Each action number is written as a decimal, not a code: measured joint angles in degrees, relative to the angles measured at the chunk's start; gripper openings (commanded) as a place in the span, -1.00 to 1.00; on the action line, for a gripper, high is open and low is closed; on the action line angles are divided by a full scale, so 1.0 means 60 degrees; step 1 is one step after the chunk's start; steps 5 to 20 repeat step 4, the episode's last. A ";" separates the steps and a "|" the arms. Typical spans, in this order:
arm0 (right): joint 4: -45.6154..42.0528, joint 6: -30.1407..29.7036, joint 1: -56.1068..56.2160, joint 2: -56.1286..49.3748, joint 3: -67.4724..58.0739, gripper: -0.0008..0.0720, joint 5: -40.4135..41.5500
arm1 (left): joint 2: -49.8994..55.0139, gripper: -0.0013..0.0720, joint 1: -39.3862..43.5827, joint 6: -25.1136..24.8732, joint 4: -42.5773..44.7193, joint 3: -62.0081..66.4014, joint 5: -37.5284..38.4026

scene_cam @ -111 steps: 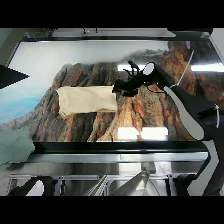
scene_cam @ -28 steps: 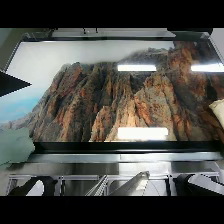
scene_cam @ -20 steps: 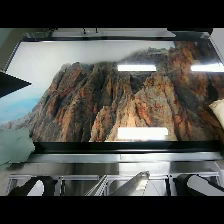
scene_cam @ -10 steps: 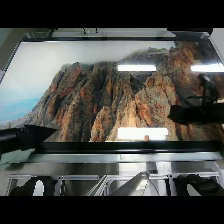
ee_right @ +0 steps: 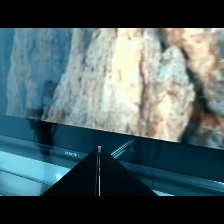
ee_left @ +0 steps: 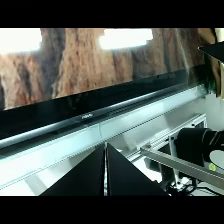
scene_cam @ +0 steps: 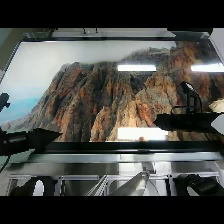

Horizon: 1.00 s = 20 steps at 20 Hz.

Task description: Fold the shirts.

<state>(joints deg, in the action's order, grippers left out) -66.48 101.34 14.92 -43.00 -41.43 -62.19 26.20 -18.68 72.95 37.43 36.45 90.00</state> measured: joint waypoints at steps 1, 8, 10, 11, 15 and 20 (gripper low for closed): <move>0.0018 0.0000 0.0015 0.0004 0.0011 -0.93 0.0036 | -0.0033 -0.92 0.0000 -0.0018 0.0000 0.0127 0.0011; 0.0033 0.0004 0.0033 0.0004 0.0018 -0.93 0.0069 | -0.0259 -0.92 0.0000 -0.0058 0.0000 0.0619 0.0025; 0.0033 0.0004 0.0033 0.0004 0.0018 -0.93 0.0069 | -0.0259 -0.92 0.0000 -0.0058 0.0000 0.0619 0.0025; 0.0033 0.0004 0.0033 0.0004 0.0018 -0.93 0.0069 | -0.0259 -0.92 0.0000 -0.0058 0.0000 0.0619 0.0025; 0.0033 0.0004 0.0033 0.0004 0.0018 -0.93 0.0069 | -0.0259 -0.92 0.0000 -0.0058 0.0000 0.0619 0.0025; 0.0033 0.0004 0.0033 0.0004 0.0018 -0.93 0.0069 | -0.0259 -0.92 0.0000 -0.0058 0.0000 0.0619 0.0025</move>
